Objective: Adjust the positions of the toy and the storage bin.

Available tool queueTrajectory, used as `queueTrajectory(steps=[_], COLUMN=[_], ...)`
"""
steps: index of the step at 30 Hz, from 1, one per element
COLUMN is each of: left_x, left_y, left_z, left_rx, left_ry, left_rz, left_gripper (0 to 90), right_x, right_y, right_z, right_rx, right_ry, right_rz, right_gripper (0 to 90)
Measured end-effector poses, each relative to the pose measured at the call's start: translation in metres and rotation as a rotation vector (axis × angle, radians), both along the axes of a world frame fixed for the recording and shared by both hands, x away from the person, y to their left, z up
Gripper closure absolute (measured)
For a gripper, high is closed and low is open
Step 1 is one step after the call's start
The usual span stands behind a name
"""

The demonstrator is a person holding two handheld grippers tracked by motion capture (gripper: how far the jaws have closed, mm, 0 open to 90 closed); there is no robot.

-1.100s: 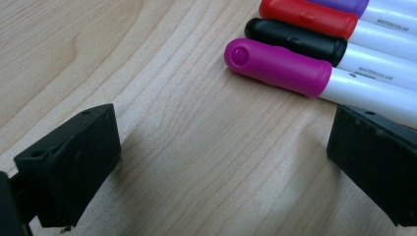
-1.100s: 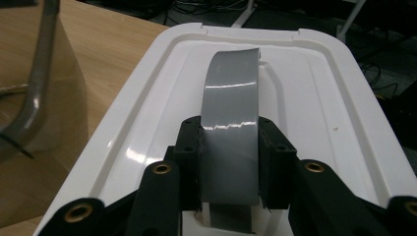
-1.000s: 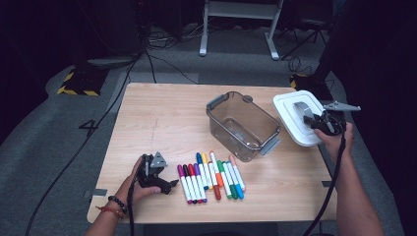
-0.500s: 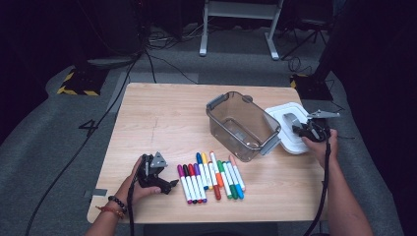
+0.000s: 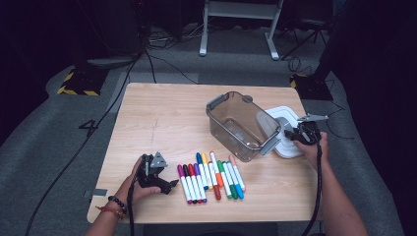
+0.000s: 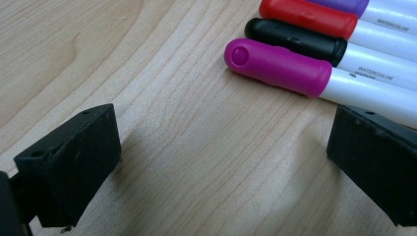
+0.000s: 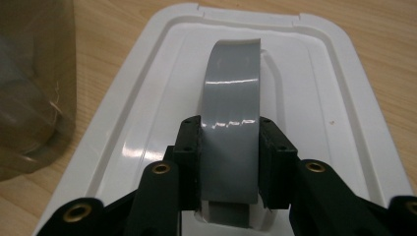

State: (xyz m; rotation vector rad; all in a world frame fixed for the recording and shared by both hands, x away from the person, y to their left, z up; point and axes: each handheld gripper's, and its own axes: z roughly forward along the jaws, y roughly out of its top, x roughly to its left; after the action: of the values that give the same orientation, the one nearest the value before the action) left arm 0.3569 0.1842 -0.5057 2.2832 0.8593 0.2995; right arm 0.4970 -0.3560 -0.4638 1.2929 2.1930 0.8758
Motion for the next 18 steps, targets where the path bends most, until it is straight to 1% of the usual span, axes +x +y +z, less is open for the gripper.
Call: queueTrajectory(steps=[2, 3, 4, 6, 11, 13, 15, 18], left_x=[0.0, 0.0, 0.0, 0.0, 0.0, 0.0, 0.0, 0.0], left_y=[0.0, 0.0, 0.0, 0.0, 0.0, 0.0, 0.0, 0.0], left_z=[0.0, 0.0, 0.0, 0.0, 0.0, 0.0, 0.0, 0.0], left_rx=[-0.001, -0.001, -0.001, 0.0, 0.003, 0.003, 0.003, 0.003], left_ry=[0.0, 0.0, 0.0, 0.0, -0.001, -0.001, -0.001, -0.001], left_rz=[0.0, 0.0, 0.0, 0.0, 0.0, 0.0, 0.0, 0.0], left_gripper=[0.1, 0.1, 0.1, 0.1, 0.1, 0.1, 0.1, 0.1], right_x=[0.0, -0.001, -0.002, -0.003, -0.009, -0.012, -0.015, -0.022], right_y=[0.0, 0.001, 0.002, 0.002, -0.003, -0.005, -0.005, -0.006], right_z=[-0.001, -0.005, -0.006, -0.007, 0.0, 0.005, 0.009, 0.017], right_rx=[-0.003, -0.014, -0.017, -0.022, 0.036, 0.066, 0.07, 0.099], right_ry=[0.006, 0.024, 0.036, 0.04, 0.02, 0.011, 0.0, -0.016], right_rz=[0.003, 0.003, 0.012, 0.011, 0.002, 0.016, 0.021, 0.031], right_gripper=[66.8, 65.8, 64.2, 59.2, 49.7, 47.2, 44.9, 43.2])
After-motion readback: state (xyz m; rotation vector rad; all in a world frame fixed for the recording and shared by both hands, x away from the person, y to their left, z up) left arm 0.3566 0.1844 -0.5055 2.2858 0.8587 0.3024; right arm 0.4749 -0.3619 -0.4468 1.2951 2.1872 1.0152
